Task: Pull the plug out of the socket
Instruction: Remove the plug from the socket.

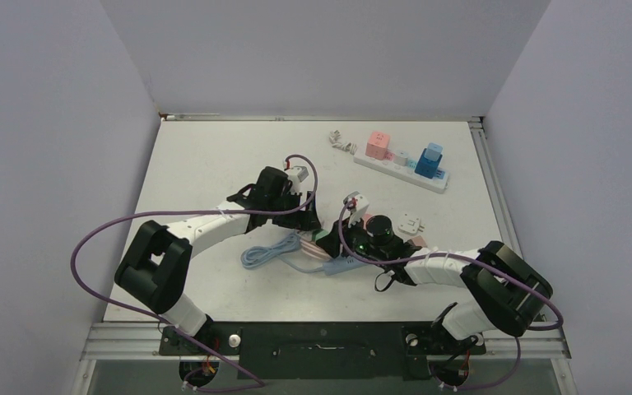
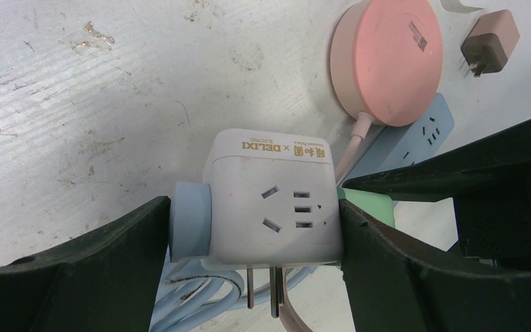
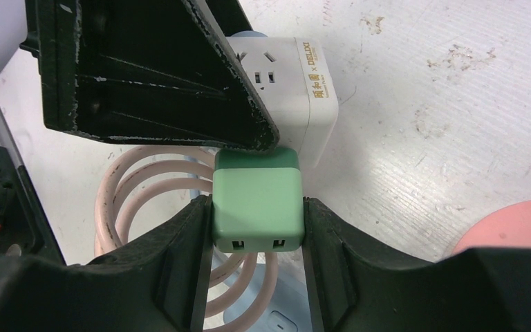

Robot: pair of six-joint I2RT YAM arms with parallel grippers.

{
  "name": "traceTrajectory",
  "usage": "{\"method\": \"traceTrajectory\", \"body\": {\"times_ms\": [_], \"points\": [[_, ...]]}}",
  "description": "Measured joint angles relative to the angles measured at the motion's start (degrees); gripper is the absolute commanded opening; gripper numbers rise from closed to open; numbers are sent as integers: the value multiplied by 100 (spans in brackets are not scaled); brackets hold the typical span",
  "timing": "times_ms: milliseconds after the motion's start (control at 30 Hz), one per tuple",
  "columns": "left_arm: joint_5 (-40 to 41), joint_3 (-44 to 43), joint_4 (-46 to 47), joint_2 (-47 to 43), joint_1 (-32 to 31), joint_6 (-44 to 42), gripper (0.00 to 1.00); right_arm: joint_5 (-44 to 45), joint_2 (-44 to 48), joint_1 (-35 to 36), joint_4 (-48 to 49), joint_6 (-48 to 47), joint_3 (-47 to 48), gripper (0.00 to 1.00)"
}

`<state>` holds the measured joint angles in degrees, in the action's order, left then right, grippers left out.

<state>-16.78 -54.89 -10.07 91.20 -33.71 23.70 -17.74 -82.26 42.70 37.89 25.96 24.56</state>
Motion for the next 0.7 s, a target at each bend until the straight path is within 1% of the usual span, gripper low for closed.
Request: {"method": "traceTrajectory", "body": {"times_ms": [167,300,533,700], "points": [[9,0,0,33,2,-55,0,422,42,214,-271,-133,90,5],[7,0,2,50,2,-74,0,533,42,271,-341,-138,118,5],[-59,46,83,44,7,-116,0,494,42,271,-350,-138,118,5],[-133,164,247,-24,24,-146,0,232,42,166,-326,-144,116,5]]}}
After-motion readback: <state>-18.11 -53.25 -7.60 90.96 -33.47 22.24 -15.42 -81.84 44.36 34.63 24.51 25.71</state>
